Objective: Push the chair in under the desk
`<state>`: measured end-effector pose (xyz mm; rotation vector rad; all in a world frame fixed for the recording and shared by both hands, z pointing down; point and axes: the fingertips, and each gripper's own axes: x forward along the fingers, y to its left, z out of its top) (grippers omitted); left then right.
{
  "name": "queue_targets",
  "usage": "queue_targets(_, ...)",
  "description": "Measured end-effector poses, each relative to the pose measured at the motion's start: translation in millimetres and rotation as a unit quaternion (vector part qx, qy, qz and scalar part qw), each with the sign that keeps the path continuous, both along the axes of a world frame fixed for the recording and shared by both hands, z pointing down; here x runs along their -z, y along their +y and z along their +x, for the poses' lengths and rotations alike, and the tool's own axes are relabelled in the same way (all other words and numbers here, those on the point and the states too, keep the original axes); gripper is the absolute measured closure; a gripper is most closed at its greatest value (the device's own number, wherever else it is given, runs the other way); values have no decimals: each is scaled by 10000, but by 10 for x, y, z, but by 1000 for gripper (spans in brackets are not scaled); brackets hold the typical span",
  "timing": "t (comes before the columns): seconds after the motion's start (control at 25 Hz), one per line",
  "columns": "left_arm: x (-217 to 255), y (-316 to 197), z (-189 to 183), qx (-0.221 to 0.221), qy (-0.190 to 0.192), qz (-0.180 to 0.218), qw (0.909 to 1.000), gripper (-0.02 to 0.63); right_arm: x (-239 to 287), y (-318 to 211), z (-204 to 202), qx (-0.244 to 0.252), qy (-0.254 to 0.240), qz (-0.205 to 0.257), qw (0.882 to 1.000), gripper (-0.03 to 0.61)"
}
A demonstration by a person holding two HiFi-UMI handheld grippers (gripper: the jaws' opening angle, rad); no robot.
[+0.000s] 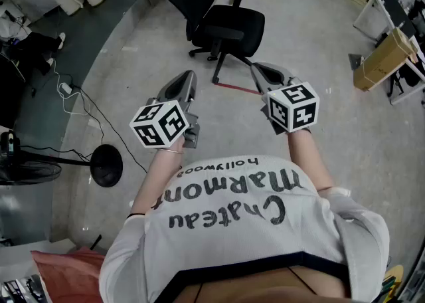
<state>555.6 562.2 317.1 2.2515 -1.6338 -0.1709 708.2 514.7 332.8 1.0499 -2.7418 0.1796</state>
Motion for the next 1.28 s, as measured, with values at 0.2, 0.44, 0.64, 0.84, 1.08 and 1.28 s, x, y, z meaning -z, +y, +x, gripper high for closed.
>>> queue_targets(0.2, 23, -9, -112, -16, 5, 28, 10000, 595, 20, -15, -89, -50, -35, 27, 10000, 571)
queue_targets(0.44, 27, -35, -299, -22, 21, 43, 10000, 595, 3, -50, -254, -91, -38, -15, 10000, 571)
queue_targets(0.64, -24, -32, -516, -101, 6, 122, 9999, 595, -69, -77, -486, -82, -232, -123, 9996, 569)
queue_targets(0.84, -252, -55, -759, -85, 330, 71, 9994, 595, -346, -78, -750, 9, -39, -189, 9998, 569)
queue_targets(1.08, -285, -255, -903, -221, 200, 226, 9993, 595, -298, -405, -1007, 128, -322, -373, 9987, 569)
queue_targets(1.28, -421, -701, -1039, -256, 300, 48, 9992, 595, -344, -835, -1295, 334, -303, -446, 9980, 569)
